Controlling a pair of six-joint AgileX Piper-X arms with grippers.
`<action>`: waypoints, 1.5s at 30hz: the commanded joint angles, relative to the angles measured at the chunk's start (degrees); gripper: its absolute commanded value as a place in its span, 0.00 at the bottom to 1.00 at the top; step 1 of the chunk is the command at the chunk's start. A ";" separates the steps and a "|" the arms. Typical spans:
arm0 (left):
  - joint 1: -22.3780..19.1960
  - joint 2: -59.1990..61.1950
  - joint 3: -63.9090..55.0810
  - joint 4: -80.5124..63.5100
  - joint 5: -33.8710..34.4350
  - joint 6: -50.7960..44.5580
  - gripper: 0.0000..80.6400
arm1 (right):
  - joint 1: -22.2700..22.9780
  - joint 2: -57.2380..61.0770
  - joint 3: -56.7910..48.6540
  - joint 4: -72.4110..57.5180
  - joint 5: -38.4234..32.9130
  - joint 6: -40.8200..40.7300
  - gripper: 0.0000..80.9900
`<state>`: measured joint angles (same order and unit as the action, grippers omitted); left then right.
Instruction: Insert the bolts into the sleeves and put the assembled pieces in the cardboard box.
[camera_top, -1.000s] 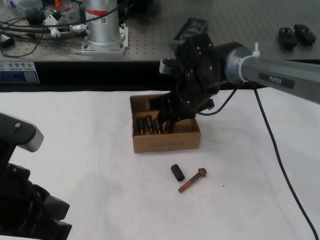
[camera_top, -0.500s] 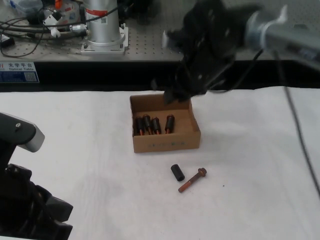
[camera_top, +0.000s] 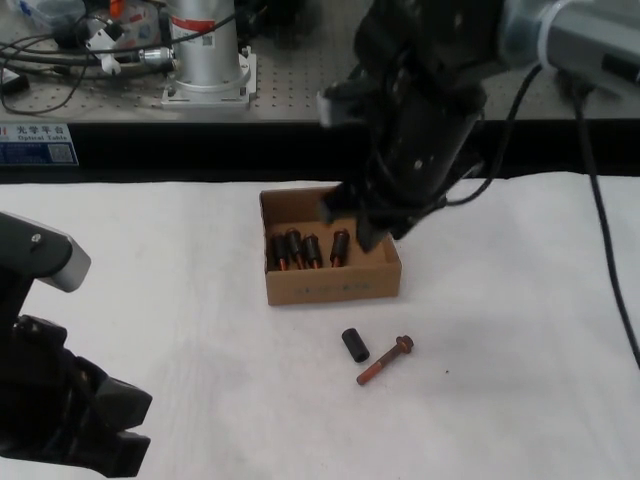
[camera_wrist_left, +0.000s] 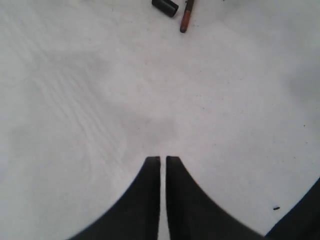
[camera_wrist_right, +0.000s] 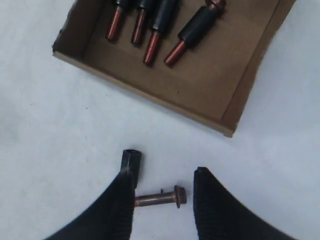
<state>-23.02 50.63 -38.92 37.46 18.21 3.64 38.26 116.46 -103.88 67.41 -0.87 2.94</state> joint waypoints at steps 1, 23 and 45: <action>0.03 -0.48 -0.26 -0.26 0.54 0.67 0.04 | 2.45 0.23 4.17 -2.77 2.61 -0.07 0.37; 0.03 -0.48 -0.26 -0.08 0.54 0.67 0.04 | 3.93 5.15 13.65 -13.63 2.01 -0.46 0.37; -0.12 -0.29 -0.26 -2.76 7.99 1.41 0.04 | 3.89 -1.29 13.81 -8.22 1.57 -0.44 0.03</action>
<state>-23.02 50.63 -38.92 36.69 24.57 4.59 42.37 119.13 -89.67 58.29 0.85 2.73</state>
